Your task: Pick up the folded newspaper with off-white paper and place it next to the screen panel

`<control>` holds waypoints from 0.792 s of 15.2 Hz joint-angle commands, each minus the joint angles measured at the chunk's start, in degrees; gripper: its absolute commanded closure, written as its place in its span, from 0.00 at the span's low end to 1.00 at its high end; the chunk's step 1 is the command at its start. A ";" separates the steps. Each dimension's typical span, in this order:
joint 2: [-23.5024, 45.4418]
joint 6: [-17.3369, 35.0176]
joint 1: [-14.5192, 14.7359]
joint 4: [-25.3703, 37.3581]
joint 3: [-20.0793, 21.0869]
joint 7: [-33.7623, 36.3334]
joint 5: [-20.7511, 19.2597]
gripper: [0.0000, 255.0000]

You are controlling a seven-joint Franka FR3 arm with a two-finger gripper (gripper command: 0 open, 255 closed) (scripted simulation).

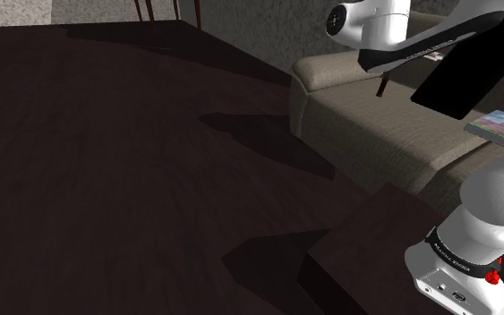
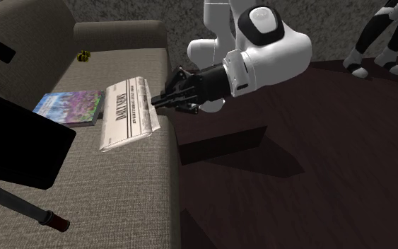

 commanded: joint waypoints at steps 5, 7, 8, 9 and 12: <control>-1.55 -0.67 -0.01 2.35 -0.22 -3.90 0.76 1.00; -1.94 -0.96 0.00 3.27 -0.26 -5.18 1.00 1.00; -2.11 -1.11 0.01 3.74 -0.27 -5.81 1.12 1.00; -2.28 -1.27 0.02 4.22 -0.29 -6.45 1.24 1.00; -2.70 -1.75 0.03 5.73 -0.33 -8.34 1.56 1.00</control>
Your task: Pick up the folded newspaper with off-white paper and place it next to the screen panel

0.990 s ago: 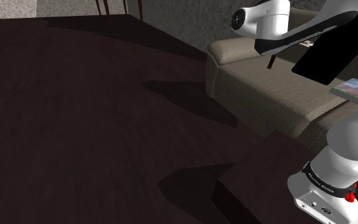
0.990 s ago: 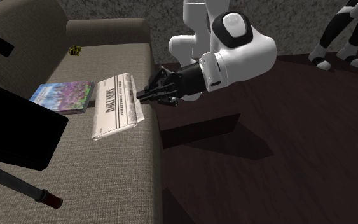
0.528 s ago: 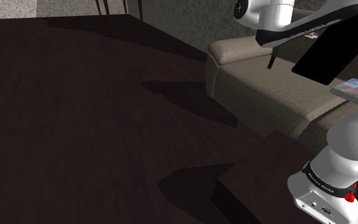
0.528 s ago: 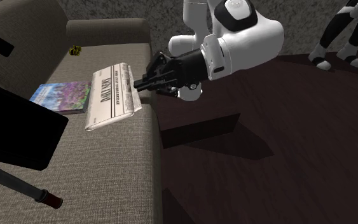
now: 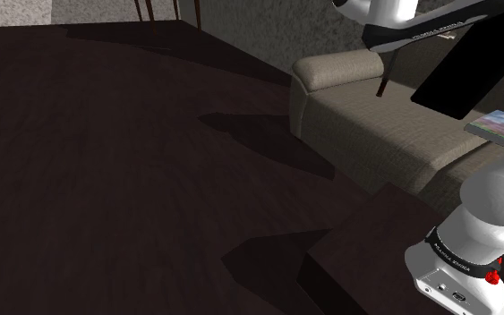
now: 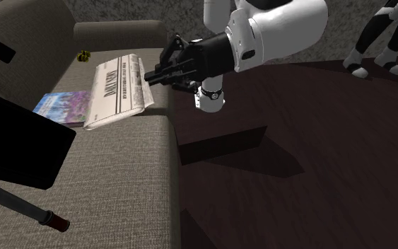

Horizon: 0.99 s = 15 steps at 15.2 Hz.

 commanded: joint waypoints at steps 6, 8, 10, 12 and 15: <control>-0.60 -1.21 0.01 3.93 -0.06 -4.42 0.65 1.00; -0.71 -1.58 0.01 5.11 -0.07 -5.66 0.81 1.00; -0.77 -1.95 0.01 6.33 -0.07 -6.89 0.96 1.00; -0.79 -2.33 0.01 7.60 -0.07 -8.12 1.09 1.00; -0.74 -2.92 0.00 9.57 -0.05 -9.96 1.26 1.00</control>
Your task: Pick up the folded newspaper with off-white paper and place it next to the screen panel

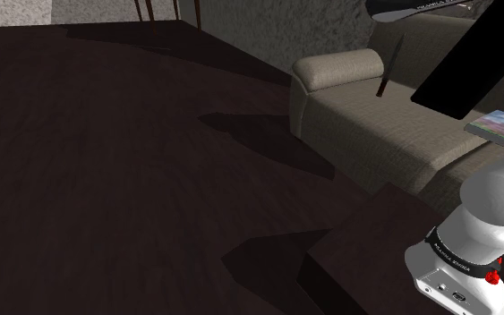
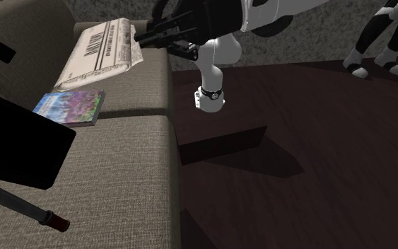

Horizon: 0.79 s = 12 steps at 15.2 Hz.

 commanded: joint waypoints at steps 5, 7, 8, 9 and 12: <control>0.20 -1.17 -0.05 4.04 0.02 -3.71 0.27 1.00; 0.39 -1.60 -0.06 5.53 0.05 -4.93 0.33 1.00; 0.50 -1.82 -0.07 6.28 0.08 -5.54 0.35 1.00; 0.63 -2.04 -0.07 7.06 0.10 -6.15 0.37 1.00; 1.07 -2.72 -0.10 9.44 0.19 -7.99 0.40 1.00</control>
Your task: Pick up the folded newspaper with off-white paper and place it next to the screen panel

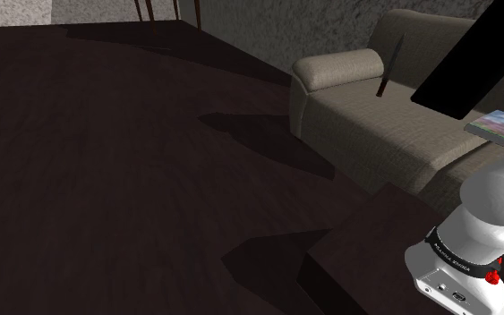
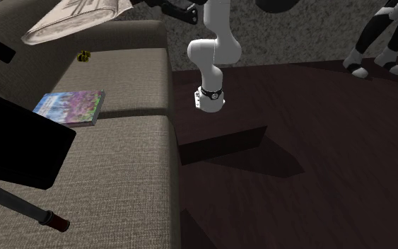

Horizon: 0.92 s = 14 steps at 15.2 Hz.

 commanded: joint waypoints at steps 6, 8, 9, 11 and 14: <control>1.37 -1.63 -0.08 5.95 0.24 -4.33 -0.08 1.00; 1.86 -2.14 -0.09 7.77 0.34 -5.58 -0.15 1.00; 2.12 -2.40 -0.10 8.71 0.39 -6.21 -0.19 1.00; 2.69 -2.93 -0.11 10.63 0.51 -7.47 -0.30 1.00; 3.65 -3.76 -0.11 13.65 0.71 -9.39 -0.51 1.00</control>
